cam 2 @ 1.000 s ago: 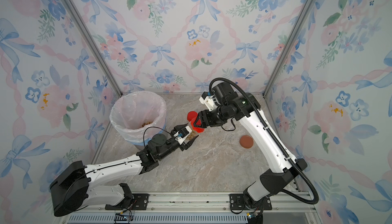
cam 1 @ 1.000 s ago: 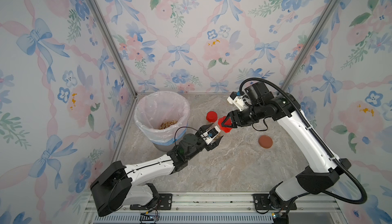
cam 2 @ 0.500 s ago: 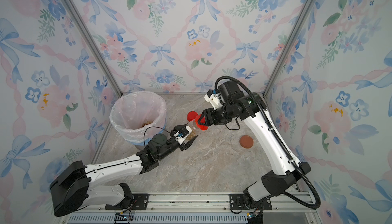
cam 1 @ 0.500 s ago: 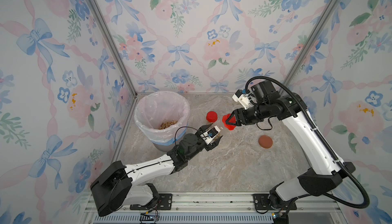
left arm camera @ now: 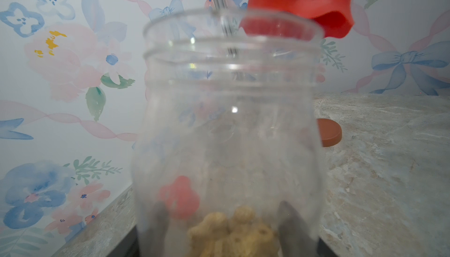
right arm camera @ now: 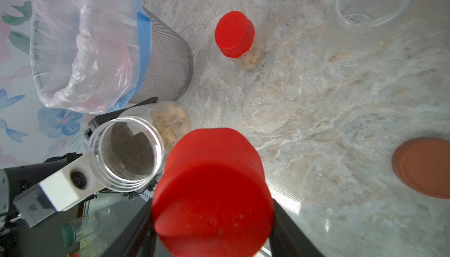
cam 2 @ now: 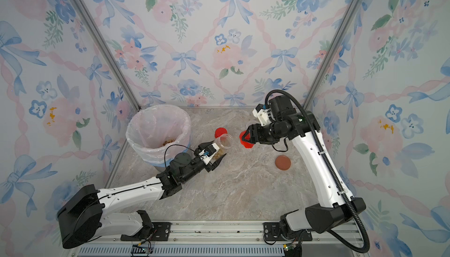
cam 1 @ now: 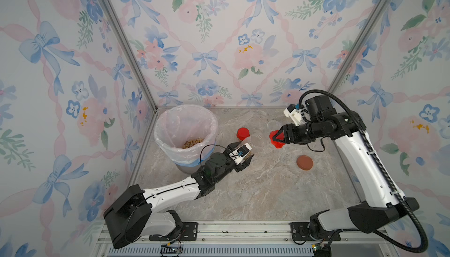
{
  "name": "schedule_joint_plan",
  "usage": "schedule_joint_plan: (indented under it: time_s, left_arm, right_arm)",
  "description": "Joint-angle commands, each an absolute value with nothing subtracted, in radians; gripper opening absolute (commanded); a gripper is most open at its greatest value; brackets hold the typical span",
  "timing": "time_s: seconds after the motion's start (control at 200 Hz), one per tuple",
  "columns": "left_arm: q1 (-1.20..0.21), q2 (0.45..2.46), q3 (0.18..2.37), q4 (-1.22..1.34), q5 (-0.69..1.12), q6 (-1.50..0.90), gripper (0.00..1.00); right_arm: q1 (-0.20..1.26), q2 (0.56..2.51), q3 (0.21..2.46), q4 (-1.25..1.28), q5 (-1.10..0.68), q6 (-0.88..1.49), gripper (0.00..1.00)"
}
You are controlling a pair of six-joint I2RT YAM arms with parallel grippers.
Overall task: Empty moldy peanuts from jars
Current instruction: Unscrew the lid from the jar, then place the lid at the center of the board.
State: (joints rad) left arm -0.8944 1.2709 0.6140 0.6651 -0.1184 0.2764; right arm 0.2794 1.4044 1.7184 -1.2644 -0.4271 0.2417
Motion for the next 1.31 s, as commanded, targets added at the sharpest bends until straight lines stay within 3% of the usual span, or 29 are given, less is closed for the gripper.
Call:
schedule_joint_plan:
  time_s: [0.0,0.29,0.865,1.3]
  left_arm:
    - [-0.887,1.255,0.617,0.693,-0.127,0.260,0.10]
    - [-0.887,1.247,0.614,0.692,-0.103,0.247,0.10]
    - [-0.887,1.206,0.605,0.692,-0.115,0.225,0.12]
    - [-0.902,1.219,0.604,0.690,-0.138,0.204,0.12]
  right_arm:
    - [0.199,1.364,1.599,-1.195,-0.398,0.239,0.51]
    - [0.011,1.422,1.308,-0.891,-0.408,0.344,0.52]
    - [-0.010,1.883,1.499,-0.909,-0.029,0.366,0.54]
    - [-0.064,2.078,1.608,-0.890,0.014,0.352,0.58]
